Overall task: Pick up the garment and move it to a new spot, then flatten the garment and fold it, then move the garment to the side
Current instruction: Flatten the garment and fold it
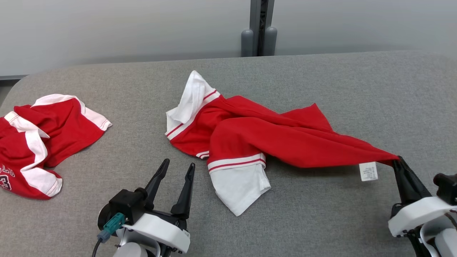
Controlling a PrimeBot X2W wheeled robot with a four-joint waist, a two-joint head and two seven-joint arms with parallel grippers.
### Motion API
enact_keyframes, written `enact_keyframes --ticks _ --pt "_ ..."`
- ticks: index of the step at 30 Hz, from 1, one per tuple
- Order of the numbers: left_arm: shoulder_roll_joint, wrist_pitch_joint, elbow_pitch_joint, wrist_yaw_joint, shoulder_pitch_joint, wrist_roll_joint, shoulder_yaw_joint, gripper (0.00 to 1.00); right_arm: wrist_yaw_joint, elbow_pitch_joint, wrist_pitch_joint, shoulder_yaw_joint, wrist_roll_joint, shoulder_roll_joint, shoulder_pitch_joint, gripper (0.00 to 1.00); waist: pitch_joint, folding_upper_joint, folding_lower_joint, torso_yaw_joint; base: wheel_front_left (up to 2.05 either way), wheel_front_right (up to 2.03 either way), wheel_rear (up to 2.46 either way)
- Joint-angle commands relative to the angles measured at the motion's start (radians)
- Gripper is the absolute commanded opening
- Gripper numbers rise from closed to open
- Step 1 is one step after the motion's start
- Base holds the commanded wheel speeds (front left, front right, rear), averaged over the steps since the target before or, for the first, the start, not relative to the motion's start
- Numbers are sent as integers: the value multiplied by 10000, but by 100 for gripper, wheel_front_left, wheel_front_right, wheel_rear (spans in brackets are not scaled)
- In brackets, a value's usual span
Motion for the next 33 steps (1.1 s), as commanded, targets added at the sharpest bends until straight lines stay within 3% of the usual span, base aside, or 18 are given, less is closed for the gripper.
enact_keyframes --ticks 1,11,12,13,15,16,17,24,33 --pt "38 -35 3 -46 -3 40 -7 100 4 117 -7 -215 -161 -70 140 0 11 0 0 11 0 0 0" --pt "38 -35 111 -60 -59 58 -50 100 3 1263 -7 -935 -912 461 278 0 4 0 0 159 0 0 0" --pt "37 -35 117 -61 -46 63 -46 100 3 1315 -7 -930 -924 526 269 15 -6 0 0 160 0 0 0" --pt "37 -35 117 -61 -46 63 -46 100 3 1315 -7 -930 -924 526 269 15 -6 0 0 160 0 0 0" --pt "38 -35 119 -61 -10 78 -30 100 3 1414 -7 -840 -838 643 251 46 -25 0 0 152 0 0 0" --pt "38 -35 115 -59 2 81 -24 100 4 1439 -7 -809 -806 655 225 96 -31 0 0 146 0 0 0" --pt "38 -35 102 -48 3 70 -18 100 3 1417 -7 -775 -720 664 158 100 -44 0 0 133 0 0 0" --pt "38 -35 99 -45 108 -25 -40 100 4 185 -7 -1419 -281 872 783 100 -227 0 0 170 0 0 0" --pt "36 -35 94 -46 277 -118 -66 100 4 -1948 -7 -1832 -746 1136 1550 100 -406 0 0 -27 0 0 0"
